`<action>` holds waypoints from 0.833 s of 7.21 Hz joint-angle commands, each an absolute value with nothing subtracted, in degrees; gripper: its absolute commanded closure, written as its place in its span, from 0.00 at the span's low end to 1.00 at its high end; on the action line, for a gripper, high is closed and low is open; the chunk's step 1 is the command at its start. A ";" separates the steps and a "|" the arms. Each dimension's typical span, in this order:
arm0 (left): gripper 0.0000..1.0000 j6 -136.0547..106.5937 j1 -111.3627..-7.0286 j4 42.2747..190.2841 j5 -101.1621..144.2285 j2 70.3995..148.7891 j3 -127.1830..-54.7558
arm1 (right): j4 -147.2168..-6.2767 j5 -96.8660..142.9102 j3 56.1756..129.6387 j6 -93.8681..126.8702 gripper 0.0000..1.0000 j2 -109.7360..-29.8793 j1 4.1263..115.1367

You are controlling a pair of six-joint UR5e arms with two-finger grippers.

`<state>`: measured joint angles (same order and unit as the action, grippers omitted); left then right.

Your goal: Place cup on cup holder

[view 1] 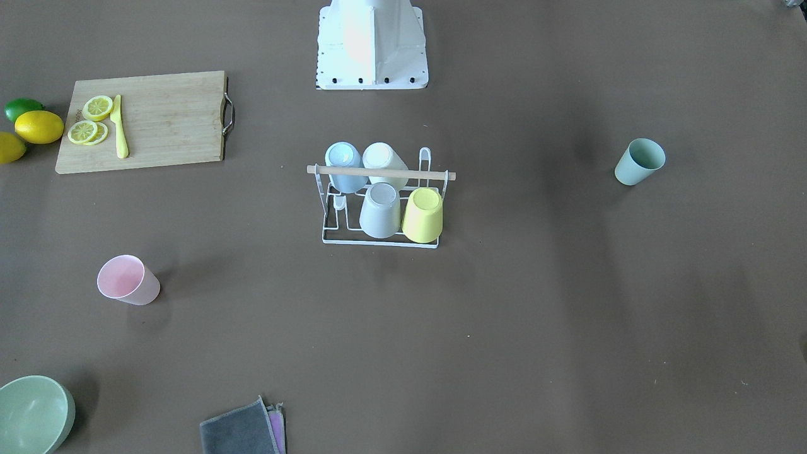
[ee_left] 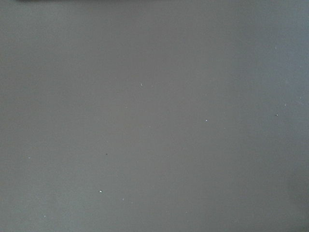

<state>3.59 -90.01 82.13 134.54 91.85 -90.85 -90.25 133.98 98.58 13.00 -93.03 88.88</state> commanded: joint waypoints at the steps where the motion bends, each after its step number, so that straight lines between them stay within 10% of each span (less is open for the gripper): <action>1: 0.02 3.43 -89.21 81.91 133.52 92.28 -90.53 | -90.35 132.73 99.84 13.10 0.00 -92.64 87.90; 6: 0.02 3.08 -88.77 75.32 132.01 93.42 -93.16 | -105.11 134.12 98.98 14.85 0.00 -77.19 78.16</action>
<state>3.27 -88.83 75.45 131.67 92.47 -92.79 -103.59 133.91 99.93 14.60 -79.85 81.35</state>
